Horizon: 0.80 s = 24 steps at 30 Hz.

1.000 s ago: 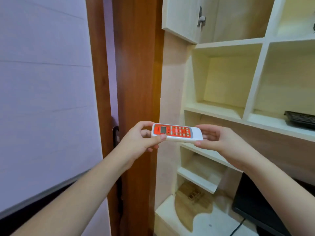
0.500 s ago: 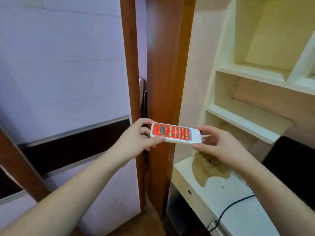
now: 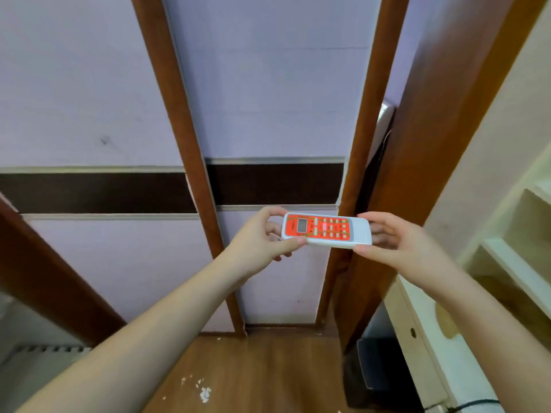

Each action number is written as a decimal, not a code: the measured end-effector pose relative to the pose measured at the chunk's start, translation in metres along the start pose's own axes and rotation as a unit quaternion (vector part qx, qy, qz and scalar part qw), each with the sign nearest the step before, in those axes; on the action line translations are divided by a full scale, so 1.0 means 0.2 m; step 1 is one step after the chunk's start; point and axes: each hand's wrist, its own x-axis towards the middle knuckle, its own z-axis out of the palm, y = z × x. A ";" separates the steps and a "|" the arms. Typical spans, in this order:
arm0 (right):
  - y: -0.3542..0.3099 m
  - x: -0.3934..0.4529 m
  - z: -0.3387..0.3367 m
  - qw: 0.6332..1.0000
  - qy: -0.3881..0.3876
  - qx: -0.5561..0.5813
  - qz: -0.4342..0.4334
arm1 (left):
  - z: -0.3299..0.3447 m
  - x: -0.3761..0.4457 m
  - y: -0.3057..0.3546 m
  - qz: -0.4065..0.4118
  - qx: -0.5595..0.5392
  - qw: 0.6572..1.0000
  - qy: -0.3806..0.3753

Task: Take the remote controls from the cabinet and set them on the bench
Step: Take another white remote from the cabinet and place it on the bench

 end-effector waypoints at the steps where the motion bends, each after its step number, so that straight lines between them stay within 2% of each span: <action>1: -0.02 0.02 0.05 1.000 -0.016 -0.002 -0.011 | -0.04 -0.04 -0.02 -0.001 0.002 1.000 0.018; 12: -0.40 0.00 0.68 0.981 -0.155 0.006 -0.116 | -0.55 -0.66 -0.29 -0.058 0.037 0.976 0.205; 24: -0.95 -0.45 1.51 0.938 -0.279 -0.004 -0.207 | -1.01 -1.69 -0.57 -0.131 0.000 0.920 0.369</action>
